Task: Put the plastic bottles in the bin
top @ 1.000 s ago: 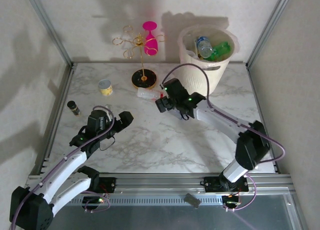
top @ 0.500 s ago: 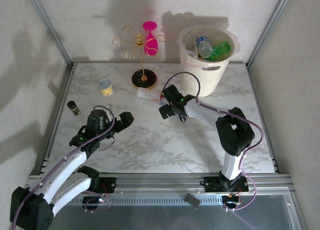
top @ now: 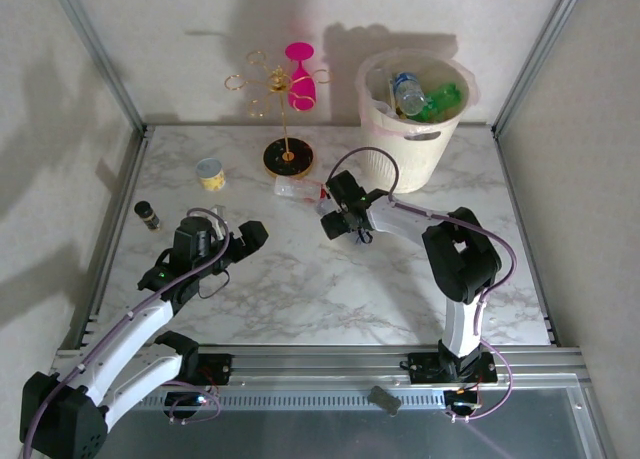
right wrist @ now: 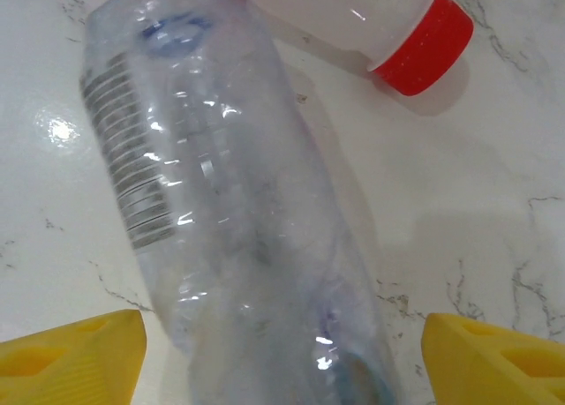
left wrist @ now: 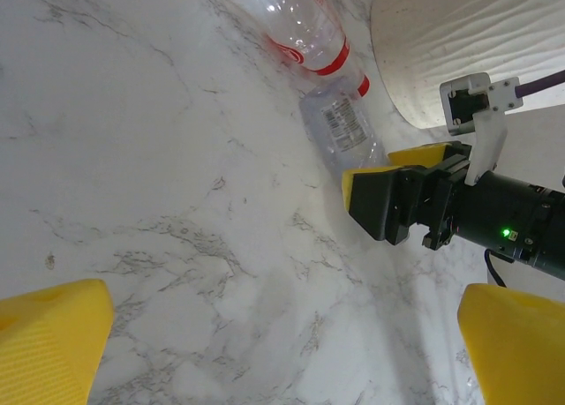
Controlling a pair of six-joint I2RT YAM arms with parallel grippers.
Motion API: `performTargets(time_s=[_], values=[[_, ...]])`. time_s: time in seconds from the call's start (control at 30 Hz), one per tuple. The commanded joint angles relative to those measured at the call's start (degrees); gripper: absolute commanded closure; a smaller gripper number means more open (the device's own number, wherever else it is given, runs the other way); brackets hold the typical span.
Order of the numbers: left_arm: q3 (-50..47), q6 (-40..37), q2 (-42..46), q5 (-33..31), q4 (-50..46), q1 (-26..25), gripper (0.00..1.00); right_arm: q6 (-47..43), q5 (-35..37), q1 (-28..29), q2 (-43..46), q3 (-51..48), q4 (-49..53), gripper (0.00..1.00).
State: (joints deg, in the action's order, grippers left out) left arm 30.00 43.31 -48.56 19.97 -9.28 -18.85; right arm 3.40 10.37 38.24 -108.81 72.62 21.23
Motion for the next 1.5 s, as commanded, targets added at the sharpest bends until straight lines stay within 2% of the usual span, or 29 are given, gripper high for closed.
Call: performTargets(time_s=[0.0,0.27,0.43,0.63,1.1,1.47], values=[[1.47,-0.93,0.22,0.55,-0.82,0.57,0.00,-0.67,-0.78,0.08,-2.29,0.59,-0.93,0.23],[1.82,-0.77,0.48,0.69,-1.01,0.62,0.00,-1.64,0.58,2.58,-3.58,0.48,-0.28,0.37],[1.99,-0.90,0.56,0.86,-1.17,0.64,0.00,-0.35,1.45,4.16,-2.16,-1.12,0.59,0.50],[2.47,-1.07,1.23,0.84,-1.83,0.57,0.00,0.89,2.21,6.18,1.49,-3.72,2.50,0.59],[4.79,-1.72,2.88,0.96,-3.98,0.60,0.00,2.01,-4.60,9.28,13.54,-3.00,5.91,0.63],[15.02,-5.61,4.67,0.60,-9.04,0.47,0.00,0.38,-6.11,9.90,23.45,-0.02,3.17,0.64]])
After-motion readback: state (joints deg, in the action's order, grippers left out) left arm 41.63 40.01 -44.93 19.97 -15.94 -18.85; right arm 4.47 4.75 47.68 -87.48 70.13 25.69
